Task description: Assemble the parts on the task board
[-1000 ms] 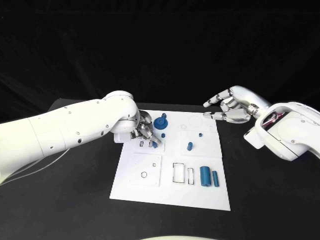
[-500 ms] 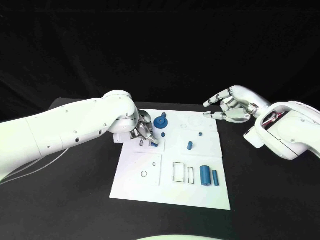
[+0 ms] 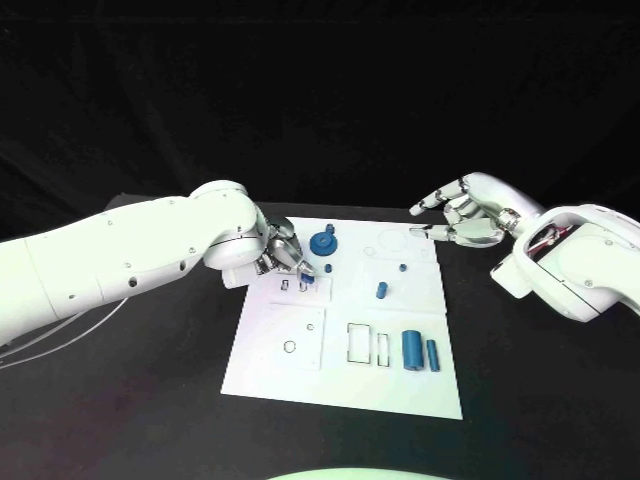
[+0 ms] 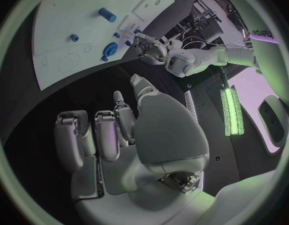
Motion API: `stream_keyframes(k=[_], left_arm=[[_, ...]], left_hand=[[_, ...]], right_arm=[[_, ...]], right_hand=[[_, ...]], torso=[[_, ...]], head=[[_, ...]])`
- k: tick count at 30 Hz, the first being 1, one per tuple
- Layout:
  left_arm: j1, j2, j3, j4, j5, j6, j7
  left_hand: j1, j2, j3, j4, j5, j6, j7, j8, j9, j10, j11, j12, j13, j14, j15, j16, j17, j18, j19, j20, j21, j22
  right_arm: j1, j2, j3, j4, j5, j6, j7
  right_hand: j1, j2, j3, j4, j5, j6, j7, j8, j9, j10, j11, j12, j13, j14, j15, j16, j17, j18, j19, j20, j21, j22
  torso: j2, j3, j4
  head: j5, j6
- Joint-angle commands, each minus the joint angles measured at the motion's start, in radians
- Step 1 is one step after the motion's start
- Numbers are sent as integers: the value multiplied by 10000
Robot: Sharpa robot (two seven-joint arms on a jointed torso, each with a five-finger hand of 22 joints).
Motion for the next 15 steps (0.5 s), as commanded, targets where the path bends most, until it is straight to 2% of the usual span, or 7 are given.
stream_keyframes(k=[1, 7, 10, 15], left_arm=[[-69, -188, 5, 340, -15, -1368, 208], [-332, -579, 1, 953, -946, -2268, 252], [-514, -689, 0, 1177, -1404, -2615, 272], [-775, -725, 0, 1351, -2072, -2690, 263]], left_hand=[[-174, -22, 2314, -2280, 141, 107, -26, 86, 66, 144, -21, 157, 159, 546, -91, -35, 849, -157, 24, -35, 46, 77], [-335, -145, 2479, -2409, 292, 212, -89, 175, 149, 341, -79, 375, 409, 551, -142, -32, 865, -167, 55, -86, 74, 137], [-397, -205, 2563, -2454, 367, 261, -115, 201, 177, 415, -105, 448, 496, 554, -164, -30, 873, -179, 86, -111, 101, 195], [-438, -247, 2616, -2482, 431, 297, -133, 217, 195, 469, -121, 499, 558, 556, -181, -30, 876, -188, 108, -128, 121, 238]], right_arm=[[-9, -23, 0, 6, -96, 88, 13], [-11, -74, -1, 9, -96, 39, 47], [-11, -97, -2, 13, -131, 8, 73], [-12, -121, -3, 29, -176, -28, 108]], right_hand=[[1, 47, -7, -57, 35, -32, -17, 69, 9, 2, -44, -22, 535, 711, -62, -45, 1132, 31, 588, -81, -67, 2178], [1, 46, -8, -57, 39, -32, -17, 69, 8, -1, -44, -27, 531, 710, -62, -49, 1128, 32, 585, -81, -71, 2176], [1, 41, -10, -59, 53, -34, -17, 70, 8, -15, -44, -48, 512, 705, -62, -63, 1106, 37, 573, -81, -88, 2163], [1, 41, -10, -59, 53, -34, -17, 70, 8, -15, -44, -48, 512, 705, -62, -63, 1106, 37, 573, -81, -88, 2163]], torso=[[-10, 6, 1], [-24, 35, 26], [-43, 74, 55], [-53, 107, 67]], head=[[13, -39], [12, -108], [-4, -134], [30, -173]])
